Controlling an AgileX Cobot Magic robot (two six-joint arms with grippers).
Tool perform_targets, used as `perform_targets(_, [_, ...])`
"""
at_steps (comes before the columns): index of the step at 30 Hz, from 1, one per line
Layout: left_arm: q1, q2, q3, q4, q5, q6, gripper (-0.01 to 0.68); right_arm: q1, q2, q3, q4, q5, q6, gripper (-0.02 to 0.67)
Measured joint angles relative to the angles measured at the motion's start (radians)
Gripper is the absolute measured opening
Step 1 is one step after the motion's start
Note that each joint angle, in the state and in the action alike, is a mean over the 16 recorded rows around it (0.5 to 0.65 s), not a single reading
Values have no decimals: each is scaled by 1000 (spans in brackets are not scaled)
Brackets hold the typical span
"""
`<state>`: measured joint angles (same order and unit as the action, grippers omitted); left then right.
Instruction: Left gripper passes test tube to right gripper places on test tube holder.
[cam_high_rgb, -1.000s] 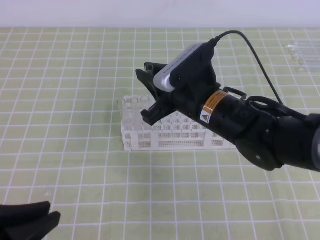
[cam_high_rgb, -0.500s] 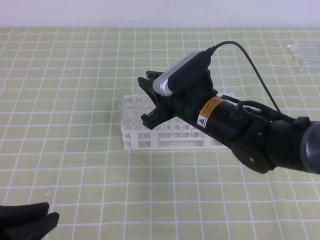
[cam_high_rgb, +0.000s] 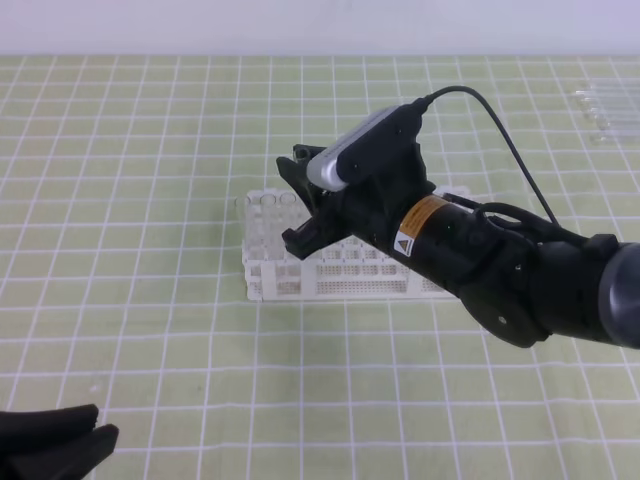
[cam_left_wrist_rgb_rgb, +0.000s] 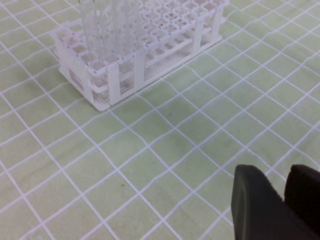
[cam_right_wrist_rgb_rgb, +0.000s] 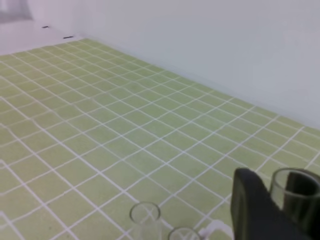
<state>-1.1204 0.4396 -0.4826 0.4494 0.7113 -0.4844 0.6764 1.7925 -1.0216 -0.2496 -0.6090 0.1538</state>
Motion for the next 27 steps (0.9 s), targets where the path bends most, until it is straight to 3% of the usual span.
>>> perform_targets(17, [-1,-1,0,-3,2,-1,13,0,-16,0,0,52,29,20])
perform_targets(27, [0,1,0,0,1,0,13,-15,-169,0,1,121,6,20])
